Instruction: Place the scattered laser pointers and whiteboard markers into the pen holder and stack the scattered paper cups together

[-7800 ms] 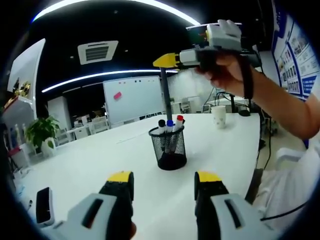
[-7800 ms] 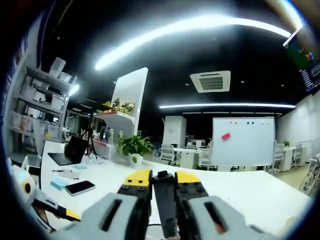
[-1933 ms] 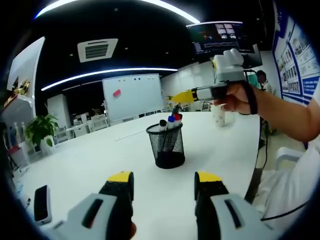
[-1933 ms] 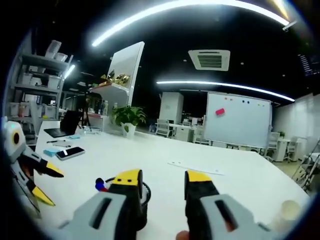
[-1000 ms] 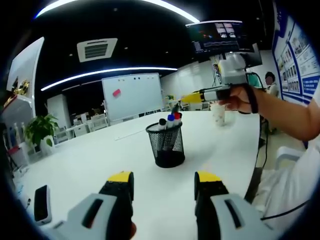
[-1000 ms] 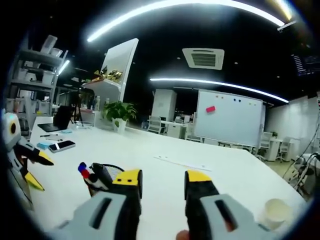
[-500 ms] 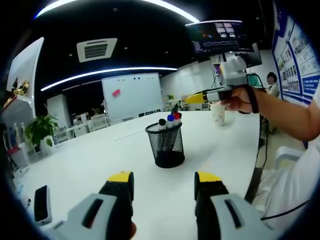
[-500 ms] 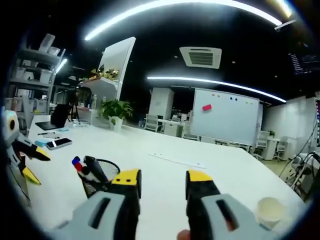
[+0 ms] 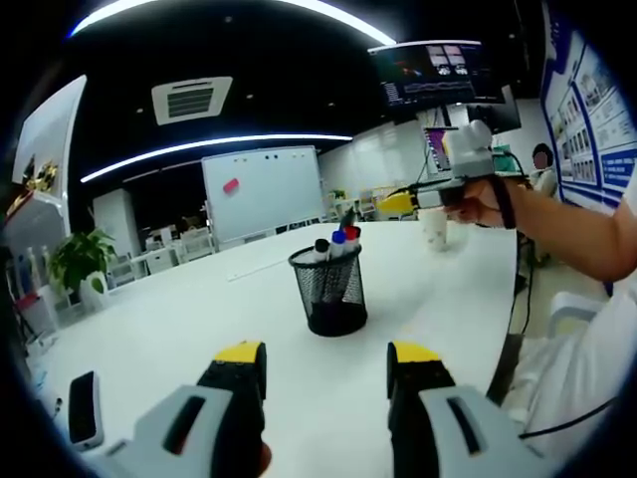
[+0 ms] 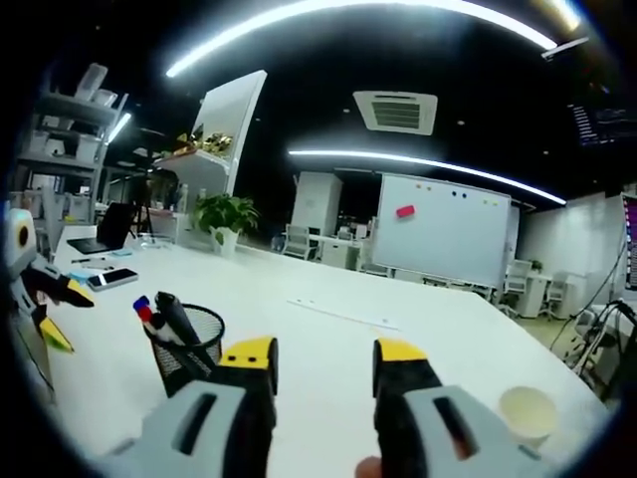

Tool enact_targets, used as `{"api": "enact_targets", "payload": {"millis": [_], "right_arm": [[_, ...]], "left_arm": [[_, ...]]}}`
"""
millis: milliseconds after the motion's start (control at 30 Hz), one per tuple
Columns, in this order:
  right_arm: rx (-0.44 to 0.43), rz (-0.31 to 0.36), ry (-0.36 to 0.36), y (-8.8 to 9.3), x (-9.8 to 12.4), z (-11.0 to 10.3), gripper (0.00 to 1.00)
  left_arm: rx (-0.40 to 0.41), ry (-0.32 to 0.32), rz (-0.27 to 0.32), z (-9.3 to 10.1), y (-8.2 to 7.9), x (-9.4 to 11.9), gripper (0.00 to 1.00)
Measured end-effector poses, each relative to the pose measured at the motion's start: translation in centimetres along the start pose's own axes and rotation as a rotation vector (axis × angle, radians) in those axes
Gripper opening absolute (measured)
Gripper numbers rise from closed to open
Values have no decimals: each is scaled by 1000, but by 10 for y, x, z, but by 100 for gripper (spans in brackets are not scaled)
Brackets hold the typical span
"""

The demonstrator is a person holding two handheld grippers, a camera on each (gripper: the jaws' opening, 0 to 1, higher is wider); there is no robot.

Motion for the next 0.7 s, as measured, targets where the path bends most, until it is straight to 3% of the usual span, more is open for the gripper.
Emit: {"api": "enact_targets", "payload": {"millis": [700], "right_arm": [[55, -7, 74, 9, 10, 38, 41]], "left_arm": [[7, 35, 13, 12, -6, -3, 50]]}}
Point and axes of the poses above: the point that each gripper's makers call its tool centre point, and the gripper's own axes: x roughly backward along the fingers, z roughly to its right, y roughly out of its underside, the point moved 2 cm from there along x, roughly backward along the fingers, and after that the axes turned 12 degrees about z, right-handed, at the moved point
